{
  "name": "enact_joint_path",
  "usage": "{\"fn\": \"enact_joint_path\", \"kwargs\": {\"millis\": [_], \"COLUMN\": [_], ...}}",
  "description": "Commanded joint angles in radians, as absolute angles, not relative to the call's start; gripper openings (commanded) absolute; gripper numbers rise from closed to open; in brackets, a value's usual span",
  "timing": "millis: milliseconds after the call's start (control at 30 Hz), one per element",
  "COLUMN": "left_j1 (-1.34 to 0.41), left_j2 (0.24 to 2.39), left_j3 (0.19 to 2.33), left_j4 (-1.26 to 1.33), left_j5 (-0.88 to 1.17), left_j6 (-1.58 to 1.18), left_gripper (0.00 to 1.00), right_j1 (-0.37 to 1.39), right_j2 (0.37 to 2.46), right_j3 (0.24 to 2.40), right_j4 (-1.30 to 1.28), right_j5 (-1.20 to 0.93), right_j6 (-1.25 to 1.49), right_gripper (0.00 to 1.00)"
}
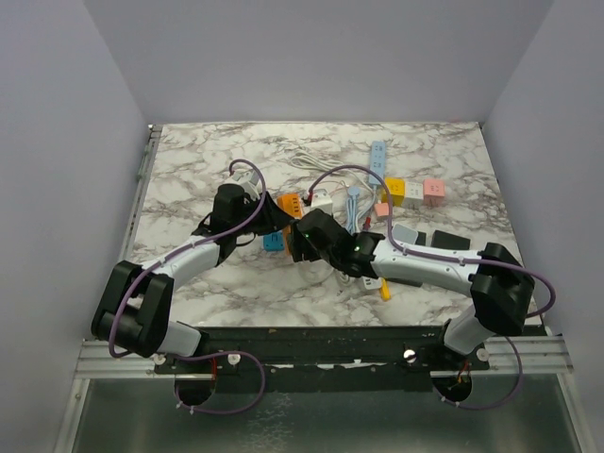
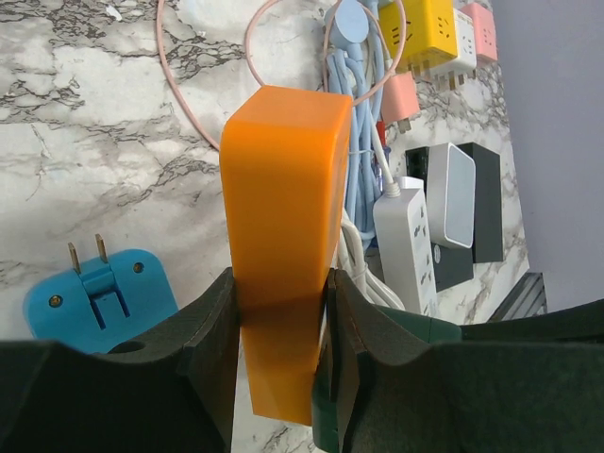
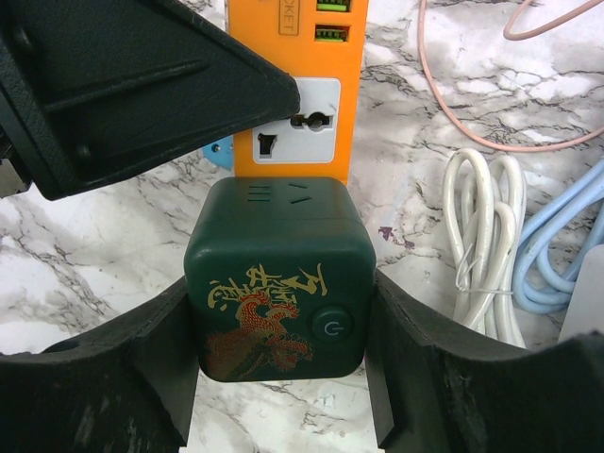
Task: Pull the plug off the socket
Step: Remove the plug from the socket.
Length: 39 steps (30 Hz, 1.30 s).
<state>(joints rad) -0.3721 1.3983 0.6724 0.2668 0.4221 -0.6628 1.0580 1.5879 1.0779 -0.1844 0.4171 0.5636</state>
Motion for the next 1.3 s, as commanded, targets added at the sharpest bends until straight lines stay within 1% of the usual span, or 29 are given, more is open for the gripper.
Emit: {"fn": "enact_joint_path", "kwargs": {"millis": [0,100,300,467,667,867,1067,1267], "left_j1": [-0.399,-0.400,-0.405,-0.408,-0.408,-0.409,-0.408,-0.408], "left_j2": [1.394,1.390,1.402,1.404,1.397,1.407,1.408,1.414], "left_j3": [0.699,0.699,0.705,0.705,0.709,0.710,0.716,0.721], "left_j4": [0.237,0.229,0.227,0.228,0.210,0.204,0.178,0.160], "left_j5": [0.464,0.460,0.479,0.478,0.451,0.448,0.421,0.408], "left_j6": [-0.623,-0.610,-0.608,-0.606,-0.588,-0.587,-0.577,-0.577], "left_gripper": [0.00,0.00,0.00,0.00,0.00,0.00,0.00,0.00], "right_j1": [1.020,0.976,0.874,0.820,0.805,0.801,0.804,0.860], "right_j2": [1.568,1.576,1.586,1.583,1.569,1.590,1.570,1.549], "right_j3": [1.088,1.089,1.067,1.033,0.998,0.997,0.988,1.016], "right_j4": [-0.075,-0.077,-0.044,-0.012,-0.009,-0.009,-0.011,-0.071], "right_j5": [0.316,0.272,0.104,0.034,0.058,0.020,0.050,0.167], "right_j6": [0.522,0.515,0.514,0.533,0.554,0.564,0.562,0.545], "right_gripper": [0.01,0.01,0.00,0.01,0.01,0.01,0.01,0.01]}}
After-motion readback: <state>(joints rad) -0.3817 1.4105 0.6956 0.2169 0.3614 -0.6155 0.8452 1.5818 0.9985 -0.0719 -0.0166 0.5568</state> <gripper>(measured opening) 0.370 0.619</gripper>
